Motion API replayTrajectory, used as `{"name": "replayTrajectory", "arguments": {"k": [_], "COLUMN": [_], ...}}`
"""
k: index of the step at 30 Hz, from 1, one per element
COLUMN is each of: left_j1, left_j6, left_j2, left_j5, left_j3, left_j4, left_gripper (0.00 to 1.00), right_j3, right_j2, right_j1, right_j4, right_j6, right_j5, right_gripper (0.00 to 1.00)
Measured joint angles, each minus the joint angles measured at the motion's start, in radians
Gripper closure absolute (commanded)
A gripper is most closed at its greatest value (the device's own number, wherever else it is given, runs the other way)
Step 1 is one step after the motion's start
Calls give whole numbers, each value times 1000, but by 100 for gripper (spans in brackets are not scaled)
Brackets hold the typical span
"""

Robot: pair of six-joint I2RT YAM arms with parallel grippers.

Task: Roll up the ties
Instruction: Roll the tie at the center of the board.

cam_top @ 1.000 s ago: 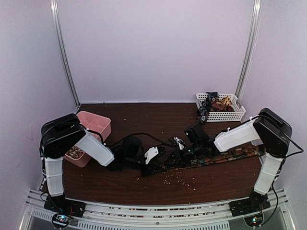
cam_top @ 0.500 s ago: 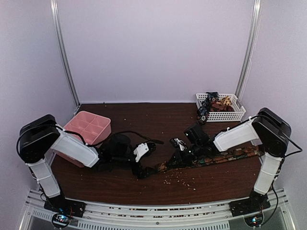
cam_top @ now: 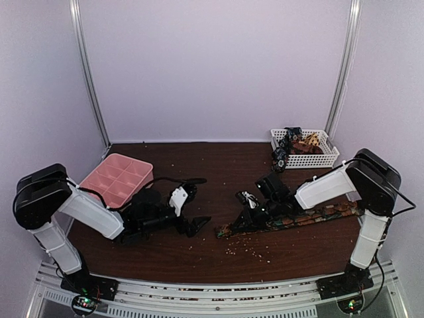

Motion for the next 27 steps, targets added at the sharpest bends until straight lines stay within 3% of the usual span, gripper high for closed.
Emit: {"name": "replayTrajectory", "arguments": {"k": [8,15,19,27], "left_j1": [-79,-107,-107,-104], "left_j6": [84,118,127,153], "left_j2": [192,333,377,414], "left_j5": [49,112,143,179], "left_j3": [132,225,300,362], "left_j4": [-44,-126,-166,-202], "left_gripper": [3,17,29,62], "right_j3": [-1,-12,-19,-28], "right_j2": [1,4,4,5], "right_j1": [-2,-8,-10,-10], "right_j4": [2,16,30,47], "right_j6": [0,2,6,16], "right_j5": [-2,-2,-2,-9], "right_gripper": [100,100,100,100]}}
